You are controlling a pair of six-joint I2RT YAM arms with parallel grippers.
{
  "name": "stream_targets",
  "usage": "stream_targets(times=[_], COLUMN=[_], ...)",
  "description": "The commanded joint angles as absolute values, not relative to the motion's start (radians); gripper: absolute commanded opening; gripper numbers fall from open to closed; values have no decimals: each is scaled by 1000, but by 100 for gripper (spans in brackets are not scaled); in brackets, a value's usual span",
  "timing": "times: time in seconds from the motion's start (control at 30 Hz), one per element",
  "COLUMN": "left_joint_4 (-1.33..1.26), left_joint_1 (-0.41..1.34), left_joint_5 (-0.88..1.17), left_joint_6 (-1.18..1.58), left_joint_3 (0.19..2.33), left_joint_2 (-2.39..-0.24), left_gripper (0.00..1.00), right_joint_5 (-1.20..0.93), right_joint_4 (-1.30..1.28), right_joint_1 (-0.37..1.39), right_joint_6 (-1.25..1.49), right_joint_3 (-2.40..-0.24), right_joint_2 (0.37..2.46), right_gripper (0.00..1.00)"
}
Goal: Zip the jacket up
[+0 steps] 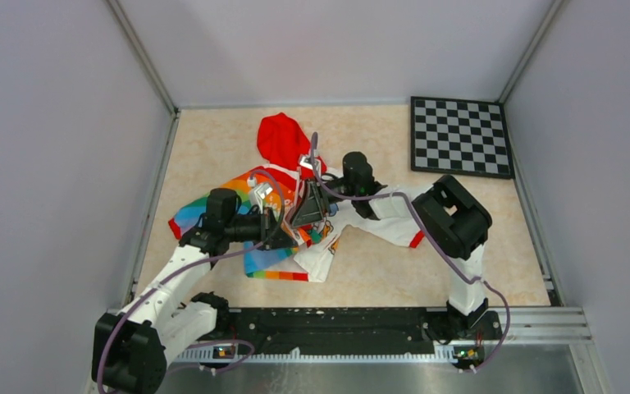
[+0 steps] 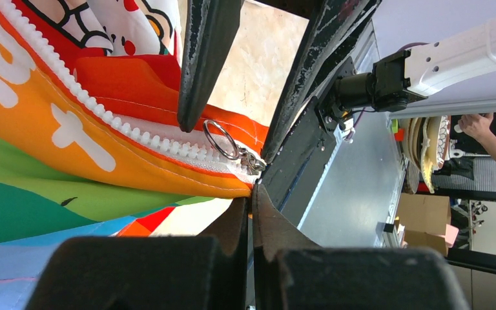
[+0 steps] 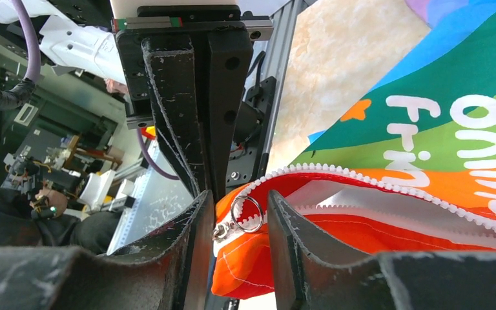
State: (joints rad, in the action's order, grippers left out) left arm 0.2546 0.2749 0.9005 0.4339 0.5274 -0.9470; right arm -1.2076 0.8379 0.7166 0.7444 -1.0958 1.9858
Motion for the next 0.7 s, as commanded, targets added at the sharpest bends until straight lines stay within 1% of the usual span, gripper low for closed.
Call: stream_targets(times=[0.0,0.43,0.67], left_joint_4=[215,215,216], left_joint_1=[278,279,278], left_joint_5=[933,934,936], left_joint_6=[417,419,419], left_joint_3=[526,528,528], left_joint_2=[-944,-941,-940], left_gripper=[0,0,0], right_joint_5=[-1234,-1246,-1231], right_joint_4=[894,928,844], right_joint_1=[729,738,740], right_joint_6=[743,752,684], right_joint_3=[-1118,-1084,-1092], right_joint_2=[1997,1994,2000], right_gripper=[36,38,41])
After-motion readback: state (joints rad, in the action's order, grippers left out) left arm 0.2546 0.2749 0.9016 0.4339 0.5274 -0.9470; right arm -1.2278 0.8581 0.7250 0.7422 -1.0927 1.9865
